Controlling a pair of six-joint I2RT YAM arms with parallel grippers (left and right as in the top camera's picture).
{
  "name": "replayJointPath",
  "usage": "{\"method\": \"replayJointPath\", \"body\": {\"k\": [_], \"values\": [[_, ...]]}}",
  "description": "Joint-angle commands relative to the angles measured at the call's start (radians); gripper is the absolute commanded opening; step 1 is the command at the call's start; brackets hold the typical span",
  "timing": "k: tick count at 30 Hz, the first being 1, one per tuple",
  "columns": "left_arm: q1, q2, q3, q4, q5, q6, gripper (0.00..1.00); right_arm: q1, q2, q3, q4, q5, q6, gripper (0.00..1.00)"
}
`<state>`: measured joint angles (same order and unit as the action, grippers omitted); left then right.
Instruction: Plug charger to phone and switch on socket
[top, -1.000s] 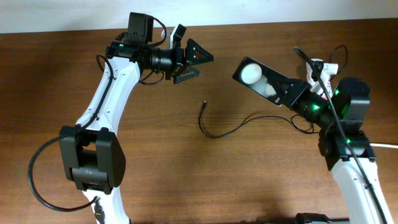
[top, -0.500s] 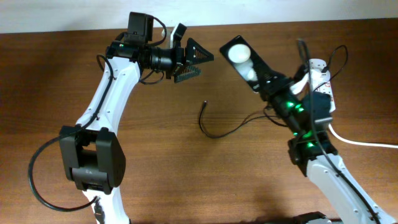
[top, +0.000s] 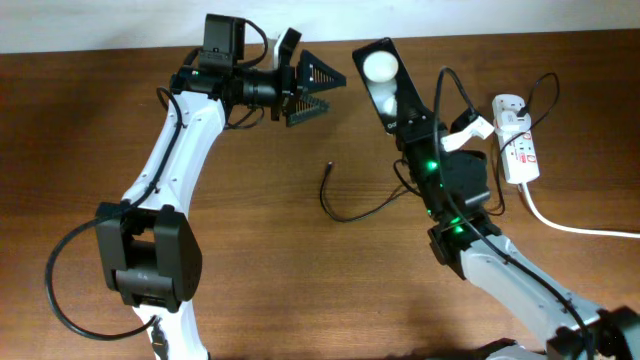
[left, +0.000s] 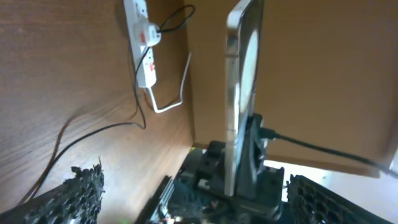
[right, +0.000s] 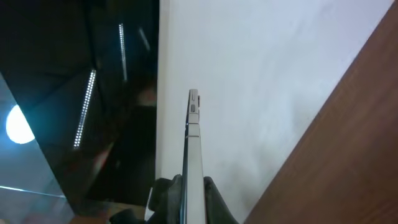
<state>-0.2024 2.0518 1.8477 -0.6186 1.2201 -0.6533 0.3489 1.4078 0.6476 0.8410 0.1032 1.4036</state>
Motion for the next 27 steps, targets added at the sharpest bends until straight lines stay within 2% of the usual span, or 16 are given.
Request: {"method": "replayJointPath", "body": {"k": [1,5,11,20,23,25,27], "values": [[-0.006,-0.005,0.018,0.047,0.026,-0.109,0.97,0.031,0.044,0.013,0.048,0.022,0.002,0.04],[-0.013,-0.005,0.018,0.122,0.018,-0.151,0.93,0.060,0.060,0.026,0.058,0.030,0.005,0.04],[-0.034,-0.005,0.018,0.249,-0.018,-0.227,0.79,0.072,0.060,0.026,0.057,0.040,0.125,0.04],[-0.078,-0.005,0.018,0.270,-0.107,-0.238,0.71,0.070,0.060,0.042,0.056,0.048,0.165,0.04],[-0.077,-0.005,0.018,0.270,-0.123,-0.259,0.62,0.071,0.060,0.045,0.055,0.047,0.166,0.04],[-0.078,-0.005,0.018,0.279,-0.142,-0.280,0.52,0.072,0.060,0.045,0.053,0.043,0.167,0.04],[-0.078,-0.005,0.018,0.304,-0.145,-0.292,0.48,0.073,0.060,0.045,0.053,0.039,0.187,0.04]]}}
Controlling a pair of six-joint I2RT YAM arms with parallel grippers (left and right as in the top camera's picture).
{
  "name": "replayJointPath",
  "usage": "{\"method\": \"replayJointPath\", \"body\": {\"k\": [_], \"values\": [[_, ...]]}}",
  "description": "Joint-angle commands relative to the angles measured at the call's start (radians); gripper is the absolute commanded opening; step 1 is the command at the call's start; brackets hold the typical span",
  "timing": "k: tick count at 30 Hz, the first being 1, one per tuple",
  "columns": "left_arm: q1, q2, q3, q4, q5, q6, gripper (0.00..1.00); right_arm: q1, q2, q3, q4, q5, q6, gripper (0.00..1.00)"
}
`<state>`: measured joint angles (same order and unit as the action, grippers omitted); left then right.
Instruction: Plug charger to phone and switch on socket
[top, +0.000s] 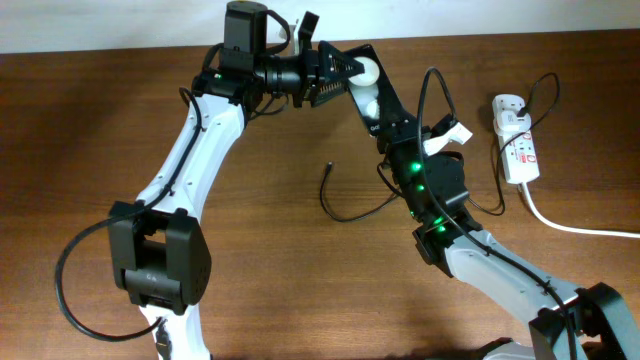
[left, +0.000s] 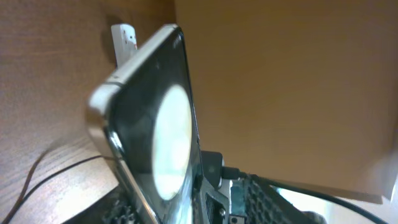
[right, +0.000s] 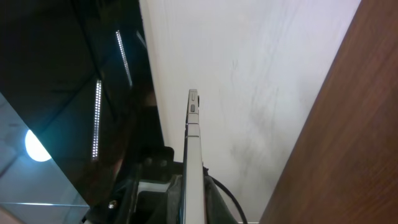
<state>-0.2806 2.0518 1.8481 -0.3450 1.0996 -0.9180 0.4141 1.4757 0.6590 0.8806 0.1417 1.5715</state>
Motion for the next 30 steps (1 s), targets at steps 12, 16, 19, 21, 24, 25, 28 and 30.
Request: {"method": "replayJointPath", "body": {"k": [12,16,19,21,24,25,28,30], "values": [[-0.021,-0.005,0.017,0.150,-0.035,-0.063,0.42,0.032,-0.008,0.036,0.022,-0.007,0.140,0.04],[-0.024,-0.005,0.017,0.151,-0.037,-0.100,0.40,0.039,-0.008,0.043,0.022,-0.006,0.140,0.04],[-0.031,-0.005,0.017,0.151,-0.054,-0.108,0.37,0.053,-0.008,0.045,0.022,-0.006,0.140,0.04],[-0.037,-0.005,0.017,0.151,-0.060,-0.111,0.37,0.058,-0.008,0.047,0.021,-0.006,0.140,0.04],[-0.046,-0.005,0.017,0.151,-0.068,-0.119,0.36,0.058,-0.008,0.047,0.023,-0.006,0.140,0.04],[-0.051,-0.005,0.017,0.151,-0.069,-0.122,0.36,0.058,-0.008,0.048,0.022,-0.006,0.140,0.04],[-0.060,-0.005,0.017,0.151,-0.072,-0.122,0.34,0.058,-0.008,0.048,0.022,-0.006,0.140,0.04],[-0.067,-0.005,0.017,0.150,-0.084,-0.122,0.33,0.058,-0.008,0.048,0.023,-0.006,0.140,0.04]]}}
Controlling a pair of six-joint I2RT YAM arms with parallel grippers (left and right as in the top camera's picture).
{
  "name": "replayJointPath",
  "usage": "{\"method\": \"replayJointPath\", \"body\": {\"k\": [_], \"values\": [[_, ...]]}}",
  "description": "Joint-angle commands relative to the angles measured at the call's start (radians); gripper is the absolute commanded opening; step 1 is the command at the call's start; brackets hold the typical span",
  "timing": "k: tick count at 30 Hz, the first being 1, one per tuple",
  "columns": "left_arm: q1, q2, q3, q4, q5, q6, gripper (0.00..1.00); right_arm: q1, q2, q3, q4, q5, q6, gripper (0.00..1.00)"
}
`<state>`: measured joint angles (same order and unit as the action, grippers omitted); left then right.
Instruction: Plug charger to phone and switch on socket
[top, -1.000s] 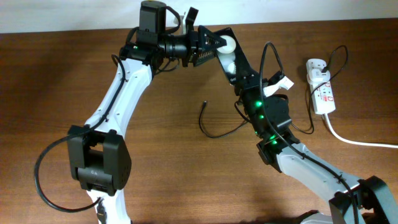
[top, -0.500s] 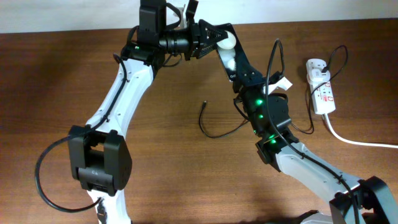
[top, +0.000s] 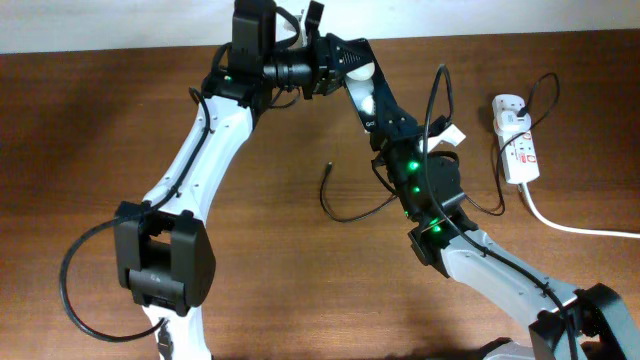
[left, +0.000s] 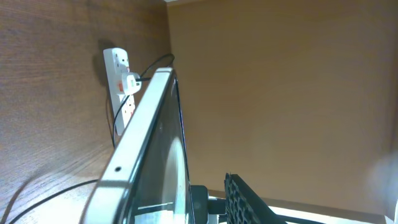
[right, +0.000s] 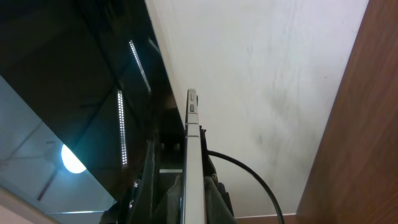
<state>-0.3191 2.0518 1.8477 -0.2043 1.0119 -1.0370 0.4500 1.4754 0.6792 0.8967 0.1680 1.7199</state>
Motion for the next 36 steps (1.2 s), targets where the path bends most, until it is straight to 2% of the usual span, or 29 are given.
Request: {"method": "replayJointPath", "body": {"k": [1,6,13,20,27,29,31,36], "values": [[-0.030,-0.005,0.018,0.010,0.000,-0.003,0.32,0.022,-0.008,0.027,0.006,-0.033,-0.008,0.04],[-0.042,-0.005,0.018,0.010,-0.022,-0.007,0.29,0.022,-0.008,0.027,0.006,-0.032,-0.009,0.04],[-0.043,-0.005,0.018,0.010,-0.030,-0.010,0.14,0.022,-0.008,0.027,0.005,-0.033,-0.009,0.04],[-0.043,-0.005,0.018,0.010,-0.033,-0.026,0.03,0.022,-0.008,0.027,0.005,-0.036,-0.009,0.04],[-0.040,-0.005,0.018,0.010,-0.033,-0.026,0.00,0.022,-0.008,0.027,0.005,-0.037,-0.009,0.05],[-0.038,-0.005,0.018,0.010,-0.033,-0.026,0.00,0.022,-0.008,0.027,0.005,-0.036,-0.009,0.13],[-0.036,-0.005,0.018,0.010,-0.033,-0.025,0.00,0.022,-0.008,0.027,0.004,-0.036,-0.009,0.16],[-0.017,-0.005,0.018,0.009,-0.029,-0.025,0.00,0.022,-0.008,0.027,-0.003,-0.036,-0.010,0.33]]}}
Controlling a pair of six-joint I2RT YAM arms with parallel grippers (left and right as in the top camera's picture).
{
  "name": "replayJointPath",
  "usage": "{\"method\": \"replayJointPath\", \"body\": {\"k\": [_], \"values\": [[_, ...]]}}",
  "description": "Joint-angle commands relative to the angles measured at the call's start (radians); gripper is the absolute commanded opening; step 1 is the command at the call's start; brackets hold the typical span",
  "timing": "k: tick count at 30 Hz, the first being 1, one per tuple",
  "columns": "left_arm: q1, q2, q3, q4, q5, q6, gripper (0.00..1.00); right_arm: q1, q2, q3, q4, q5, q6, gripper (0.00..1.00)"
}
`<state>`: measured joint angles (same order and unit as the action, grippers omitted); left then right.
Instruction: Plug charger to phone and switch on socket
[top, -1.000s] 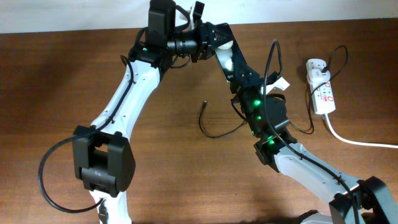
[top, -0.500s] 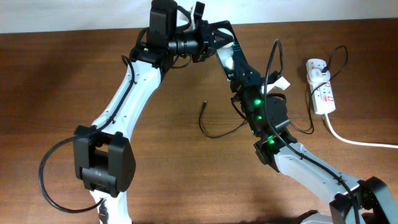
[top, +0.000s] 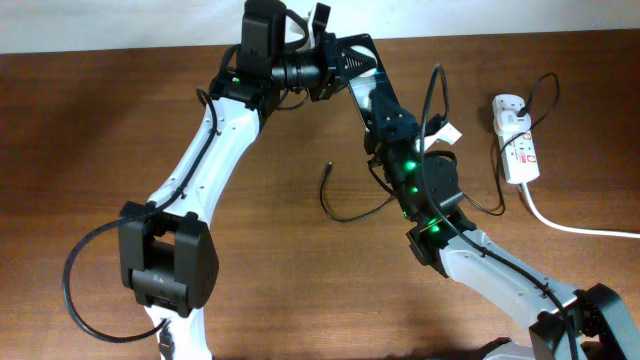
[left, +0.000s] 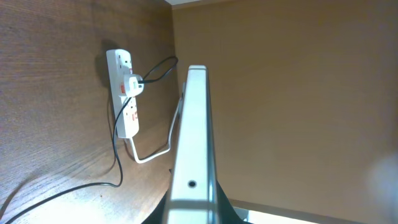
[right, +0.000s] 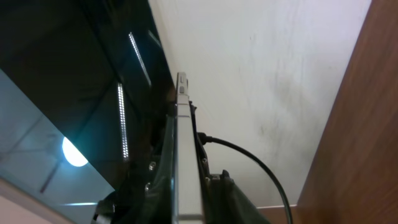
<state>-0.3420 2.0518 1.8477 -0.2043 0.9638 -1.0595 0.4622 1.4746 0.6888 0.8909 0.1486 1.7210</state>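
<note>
The phone (top: 372, 92) is held slanting above the table, dark side up. My right gripper (top: 388, 122) is shut on its lower end. My left gripper (top: 345, 62) is shut on its upper end, covering the white disc on its back. In the left wrist view the phone (left: 194, 137) stands edge-on between the dark fingers of the left gripper (left: 193, 214). The right wrist view shows the phone (right: 183, 143) as a thin edge rising from the right gripper (right: 186, 214). The black charger cable's free tip (top: 328, 168) lies on the table. The white power strip (top: 520, 150) lies at the right.
A white plug (top: 508, 108) sits in the power strip's far socket, and the strip (left: 124, 99) also shows in the left wrist view. Its white lead (top: 580, 228) runs off the right edge. The black cable loops under my right arm. The table's back edge is close behind the phone.
My left gripper has shut on the phone's upper end. The phone now stands centred and edge-on in the left wrist view, and its white disc is covered. The right gripper kept its hold.
First my right gripper held the phone up alone, with the left gripper open some way to its left. Then the left gripper was at the phone's top end, its fingers either side. Now both grippers hold the phone; the cable tip and strip have not moved.
</note>
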Motion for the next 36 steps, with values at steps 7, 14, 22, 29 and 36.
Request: {"method": "replayJointPath", "body": {"k": [7,14,22,29,36], "values": [[0.074,-0.005,0.018,-0.049,0.061,0.027,0.00,0.010,-0.007,0.018,-0.055,-0.024,-0.011,0.77],[0.182,-0.005,0.018,-0.267,0.077,0.201,0.00,0.009,-0.007,0.017,-0.305,-0.085,-0.037,0.99],[0.290,-0.005,0.018,-0.384,0.152,0.358,0.00,0.009,-0.007,0.017,-0.764,-0.186,-0.504,0.99],[0.376,-0.005,0.018,-0.396,0.250,0.419,0.00,-0.027,-0.027,0.022,-0.968,-0.379,-0.947,0.99],[0.477,-0.004,0.018,-0.399,0.298,0.448,0.00,-0.052,-0.025,0.331,-1.371,-0.451,-1.197,0.92]]}}
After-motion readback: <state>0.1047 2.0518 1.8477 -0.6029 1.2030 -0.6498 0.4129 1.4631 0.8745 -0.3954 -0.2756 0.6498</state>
